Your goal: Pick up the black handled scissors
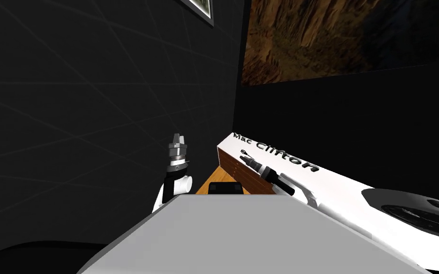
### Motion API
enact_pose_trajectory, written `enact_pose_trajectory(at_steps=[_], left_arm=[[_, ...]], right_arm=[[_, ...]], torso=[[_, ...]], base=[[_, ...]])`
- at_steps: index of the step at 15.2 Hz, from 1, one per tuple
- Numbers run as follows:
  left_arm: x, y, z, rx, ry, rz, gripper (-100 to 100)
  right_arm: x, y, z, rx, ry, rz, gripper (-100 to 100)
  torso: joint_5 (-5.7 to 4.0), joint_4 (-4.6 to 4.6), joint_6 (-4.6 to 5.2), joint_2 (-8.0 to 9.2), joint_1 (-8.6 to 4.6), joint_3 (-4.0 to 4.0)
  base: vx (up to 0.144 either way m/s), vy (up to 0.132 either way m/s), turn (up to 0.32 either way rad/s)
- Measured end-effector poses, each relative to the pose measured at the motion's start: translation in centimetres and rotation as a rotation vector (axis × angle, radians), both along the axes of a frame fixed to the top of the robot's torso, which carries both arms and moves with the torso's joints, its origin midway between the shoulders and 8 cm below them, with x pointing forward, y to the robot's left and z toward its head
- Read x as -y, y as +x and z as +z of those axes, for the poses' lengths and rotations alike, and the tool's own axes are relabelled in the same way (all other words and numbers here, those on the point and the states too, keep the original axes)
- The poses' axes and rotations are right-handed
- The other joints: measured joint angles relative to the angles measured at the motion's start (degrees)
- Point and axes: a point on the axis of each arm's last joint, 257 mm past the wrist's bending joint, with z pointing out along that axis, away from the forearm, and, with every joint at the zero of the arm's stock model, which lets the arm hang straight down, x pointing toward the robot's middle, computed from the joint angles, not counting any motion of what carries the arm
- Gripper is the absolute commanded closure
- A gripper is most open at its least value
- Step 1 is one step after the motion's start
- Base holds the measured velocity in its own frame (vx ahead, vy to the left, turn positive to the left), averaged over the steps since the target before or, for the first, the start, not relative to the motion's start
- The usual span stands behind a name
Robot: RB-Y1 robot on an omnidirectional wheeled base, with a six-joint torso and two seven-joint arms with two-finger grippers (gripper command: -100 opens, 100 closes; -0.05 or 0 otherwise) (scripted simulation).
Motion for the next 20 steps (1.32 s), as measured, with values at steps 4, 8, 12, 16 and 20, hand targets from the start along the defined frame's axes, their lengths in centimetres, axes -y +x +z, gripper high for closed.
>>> enact_pose_trajectory(at_steps=[4, 8, 12, 16, 20], left_arm=[[0.0, 0.0, 0.0, 0.000, 0.000, 0.000, 0], [0.0, 0.0, 0.0, 0.000, 0.000, 0.000, 0], [0.0, 0.0, 0.0, 0.000, 0.000, 0.000, 0], [0.0, 0.0, 0.0, 0.000, 0.000, 0.000, 0], [0.0, 0.0, 0.0, 0.000, 0.000, 0.000, 0]], right_arm=[[1.9, -0.9, -2.8, -0.037, -0.112, 0.035, -100], [5.0, -2.3, -6.2, -0.083, -0.249, 0.075, -100], [8.5, -3.1, -9.1, -0.125, -0.387, 0.112, -100], [12.7, -4.6, -11.4, -0.170, -0.521, 0.143, -100], [17.2, -5.9, -12.9, -0.213, -0.644, 0.168, -100]], torso=[[0.01, 0.01, 0.02, 0.03, 0.02, 0.02], [0.01, 0.00, 0.04, -0.01, 0.00, -0.01], [0.02, 0.00, 0.02, -0.04, 0.03, -0.02], [0.02, 0.00, 0.03, -0.03, 0.04, -0.02], [0.01, 0.03, 0.06, 0.14, -0.02, 0.08]], base=[[0.015, 0.003, 0.166], [0.025, 0.001, 0.202], [0.027, 0.005, 0.204], [0.030, 0.004, 0.181], [-0.011, -0.011, 0.121]])
